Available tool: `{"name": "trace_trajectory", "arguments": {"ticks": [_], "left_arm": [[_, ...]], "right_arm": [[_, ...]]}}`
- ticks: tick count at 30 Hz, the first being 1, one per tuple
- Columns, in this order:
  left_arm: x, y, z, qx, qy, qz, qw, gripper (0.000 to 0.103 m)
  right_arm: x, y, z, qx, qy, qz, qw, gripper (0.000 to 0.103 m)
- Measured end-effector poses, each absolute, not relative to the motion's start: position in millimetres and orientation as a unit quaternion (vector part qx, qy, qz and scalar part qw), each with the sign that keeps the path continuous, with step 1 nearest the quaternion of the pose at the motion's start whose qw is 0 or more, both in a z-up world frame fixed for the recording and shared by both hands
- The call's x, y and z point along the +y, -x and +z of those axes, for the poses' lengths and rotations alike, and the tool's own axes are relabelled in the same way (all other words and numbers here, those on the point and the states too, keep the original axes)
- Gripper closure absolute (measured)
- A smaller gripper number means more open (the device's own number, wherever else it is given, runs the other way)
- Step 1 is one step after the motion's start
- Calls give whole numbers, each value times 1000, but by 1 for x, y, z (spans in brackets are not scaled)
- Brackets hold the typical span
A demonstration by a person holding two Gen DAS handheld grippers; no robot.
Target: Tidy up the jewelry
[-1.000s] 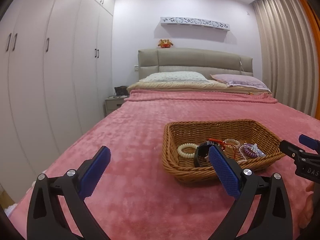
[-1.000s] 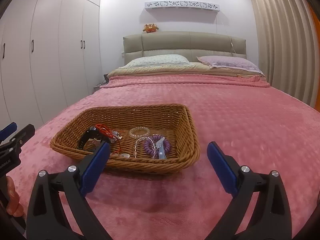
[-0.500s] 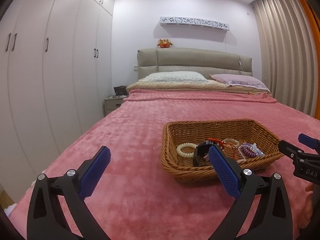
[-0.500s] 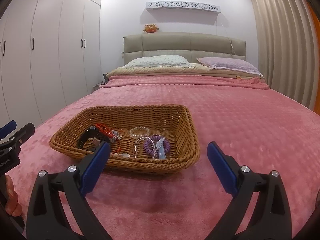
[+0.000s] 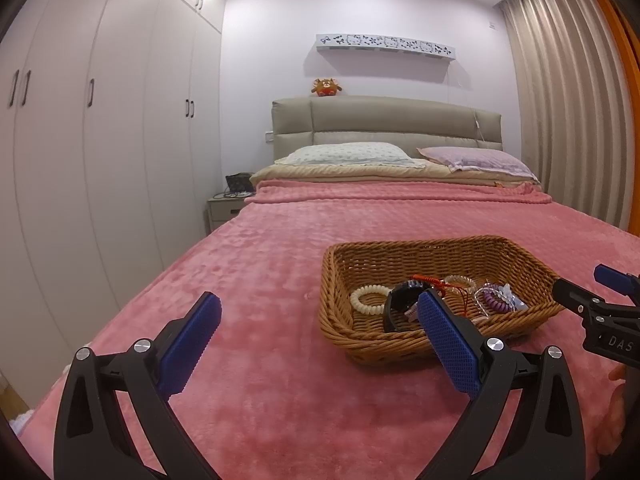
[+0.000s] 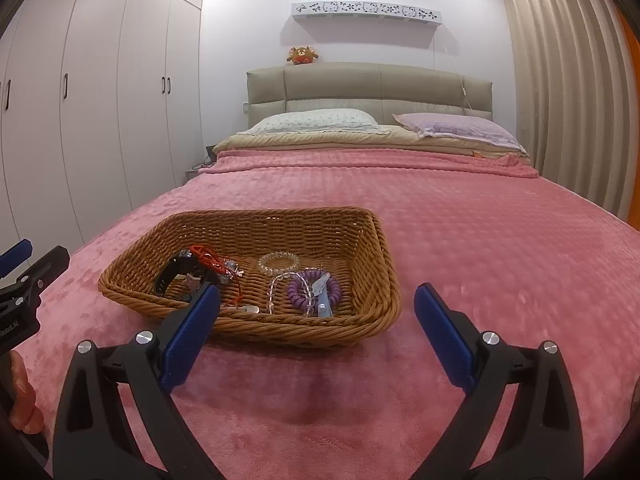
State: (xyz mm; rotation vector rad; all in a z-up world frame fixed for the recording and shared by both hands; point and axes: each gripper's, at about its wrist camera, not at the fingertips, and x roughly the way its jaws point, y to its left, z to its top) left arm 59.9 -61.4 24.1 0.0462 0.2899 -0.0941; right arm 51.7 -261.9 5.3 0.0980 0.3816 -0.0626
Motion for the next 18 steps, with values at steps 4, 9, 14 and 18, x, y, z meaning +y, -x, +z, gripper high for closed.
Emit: {"name": "trace_trajectory", "arguments": {"ticks": [4, 9, 14, 18], "left_arm": [[-61, -61, 24, 147, -21, -46, 988, 8], [-61, -61, 24, 148, -20, -47, 988, 8], [-62, -60, 24, 147, -24, -47, 988, 8], [-62, -60, 24, 149, -25, -51, 987, 8]], "right_arm": [[-261, -53, 5, 192, -48, -32, 980, 10], [-261, -53, 5, 192, -47, -32, 980, 8], [-262, -52, 5, 192, -47, -32, 980, 8], [-262, -53, 5, 193, -50, -31, 979, 8]]}}
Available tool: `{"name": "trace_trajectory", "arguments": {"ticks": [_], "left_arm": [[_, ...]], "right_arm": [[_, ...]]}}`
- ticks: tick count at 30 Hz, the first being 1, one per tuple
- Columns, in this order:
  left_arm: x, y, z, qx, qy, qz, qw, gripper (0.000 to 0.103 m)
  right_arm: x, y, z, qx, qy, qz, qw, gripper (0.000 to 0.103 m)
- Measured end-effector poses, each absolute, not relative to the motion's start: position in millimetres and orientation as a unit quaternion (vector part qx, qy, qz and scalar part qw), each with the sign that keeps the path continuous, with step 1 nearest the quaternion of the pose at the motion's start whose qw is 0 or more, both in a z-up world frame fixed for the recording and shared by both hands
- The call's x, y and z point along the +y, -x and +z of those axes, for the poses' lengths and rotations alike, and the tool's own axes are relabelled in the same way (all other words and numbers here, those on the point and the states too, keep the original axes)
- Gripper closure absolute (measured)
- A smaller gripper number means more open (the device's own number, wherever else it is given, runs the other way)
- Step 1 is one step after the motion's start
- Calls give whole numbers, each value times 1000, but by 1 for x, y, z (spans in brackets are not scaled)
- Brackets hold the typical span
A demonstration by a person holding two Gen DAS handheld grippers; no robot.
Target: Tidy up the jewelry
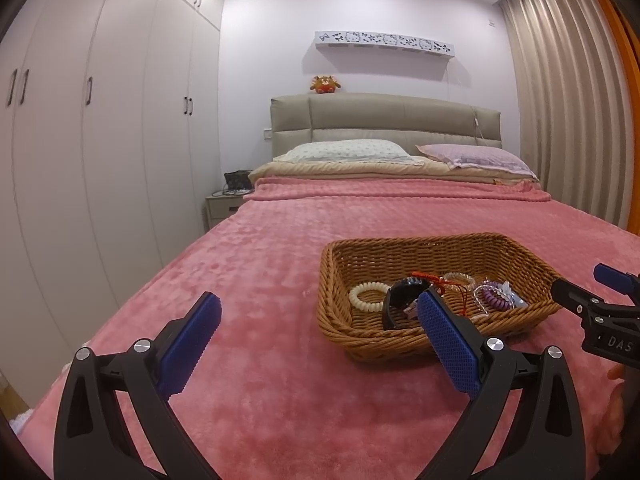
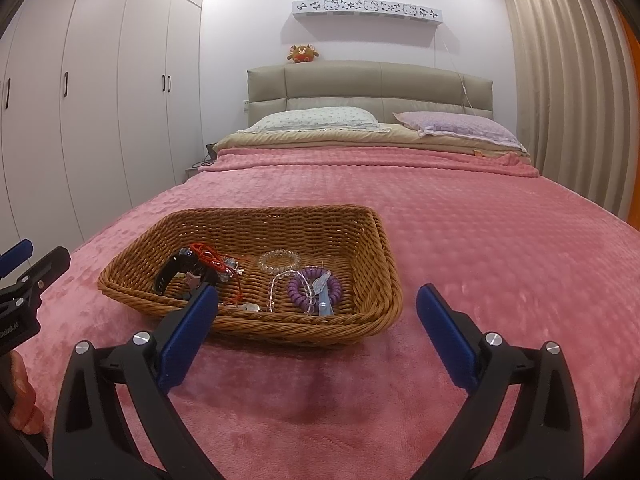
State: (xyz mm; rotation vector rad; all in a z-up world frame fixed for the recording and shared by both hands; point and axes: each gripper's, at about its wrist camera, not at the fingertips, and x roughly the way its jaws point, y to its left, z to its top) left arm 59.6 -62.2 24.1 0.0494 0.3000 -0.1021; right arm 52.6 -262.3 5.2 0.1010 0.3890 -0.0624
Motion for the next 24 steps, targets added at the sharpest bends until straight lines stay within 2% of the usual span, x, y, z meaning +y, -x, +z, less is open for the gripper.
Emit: {"name": "trace_trajectory", "arguments": {"ticks": [24], "left_arm": [[-64, -57, 26, 150, -29, -53, 987, 8]], "right_arm": [[-263, -55, 5, 196, -52, -29, 979, 8]]}}
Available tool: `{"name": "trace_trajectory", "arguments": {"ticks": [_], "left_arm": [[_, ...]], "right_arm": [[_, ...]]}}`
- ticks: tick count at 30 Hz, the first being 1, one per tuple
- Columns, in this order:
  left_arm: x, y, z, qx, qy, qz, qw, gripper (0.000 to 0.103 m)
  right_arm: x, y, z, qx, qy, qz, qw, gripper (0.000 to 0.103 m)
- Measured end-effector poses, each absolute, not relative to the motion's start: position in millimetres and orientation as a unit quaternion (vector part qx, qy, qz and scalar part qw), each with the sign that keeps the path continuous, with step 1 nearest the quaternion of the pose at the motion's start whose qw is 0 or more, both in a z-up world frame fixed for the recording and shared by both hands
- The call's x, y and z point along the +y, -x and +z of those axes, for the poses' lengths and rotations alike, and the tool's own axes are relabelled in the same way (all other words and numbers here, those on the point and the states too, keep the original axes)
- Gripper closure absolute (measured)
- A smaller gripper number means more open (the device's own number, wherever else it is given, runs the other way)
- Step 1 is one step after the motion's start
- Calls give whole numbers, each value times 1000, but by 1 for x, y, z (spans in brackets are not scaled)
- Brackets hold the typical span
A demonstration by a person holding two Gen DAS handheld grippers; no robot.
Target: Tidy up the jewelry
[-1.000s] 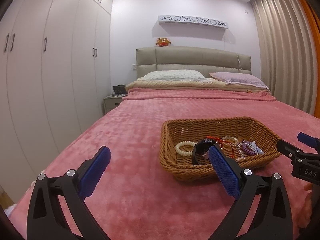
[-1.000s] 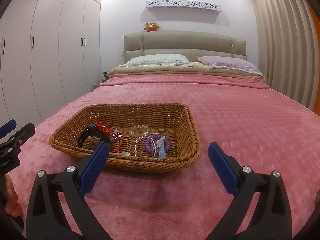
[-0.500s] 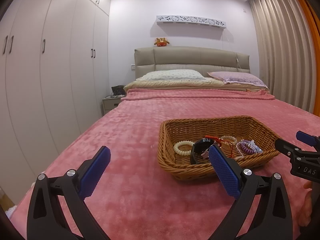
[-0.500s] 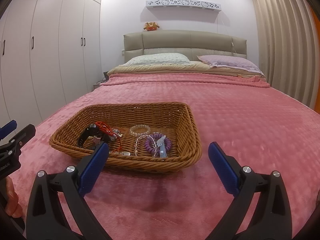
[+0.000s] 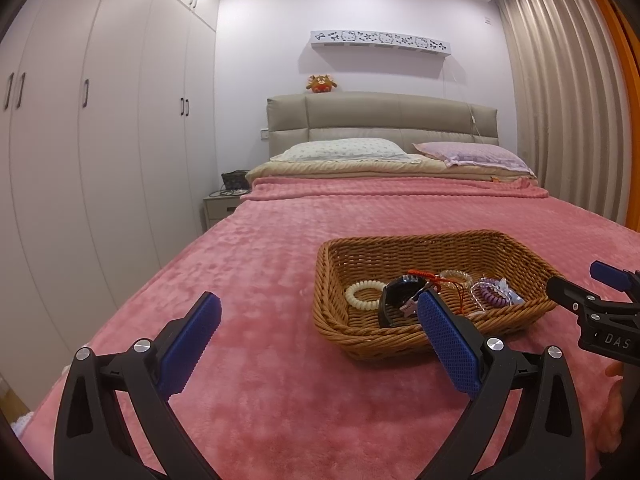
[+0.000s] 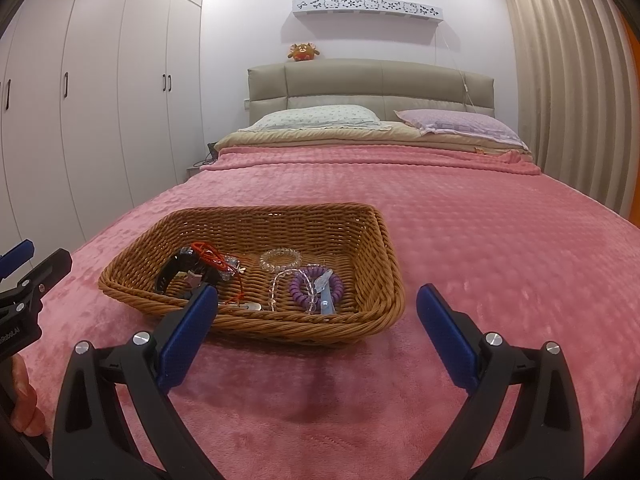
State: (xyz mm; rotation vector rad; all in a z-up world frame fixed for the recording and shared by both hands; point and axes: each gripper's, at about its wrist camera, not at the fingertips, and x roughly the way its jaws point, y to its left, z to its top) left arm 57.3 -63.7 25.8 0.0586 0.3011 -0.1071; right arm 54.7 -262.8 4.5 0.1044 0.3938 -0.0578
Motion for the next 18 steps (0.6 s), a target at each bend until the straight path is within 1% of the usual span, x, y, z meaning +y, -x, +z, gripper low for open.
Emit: {"name": "trace_trajectory", "arguments": {"ticks": [7, 13, 18], "left_arm": [[-64, -54, 27, 142, -36, -46, 988, 8], [-60, -59, 26, 161, -18, -54, 985, 7], [-61, -57, 27, 153, -19, -53, 987, 7]], "right_arm": [[-261, -54, 4, 194, -49, -26, 979, 8], [-261, -54, 4, 194, -48, -26, 979, 8], [-261, -54, 4, 195, -48, -26, 979, 8]]}}
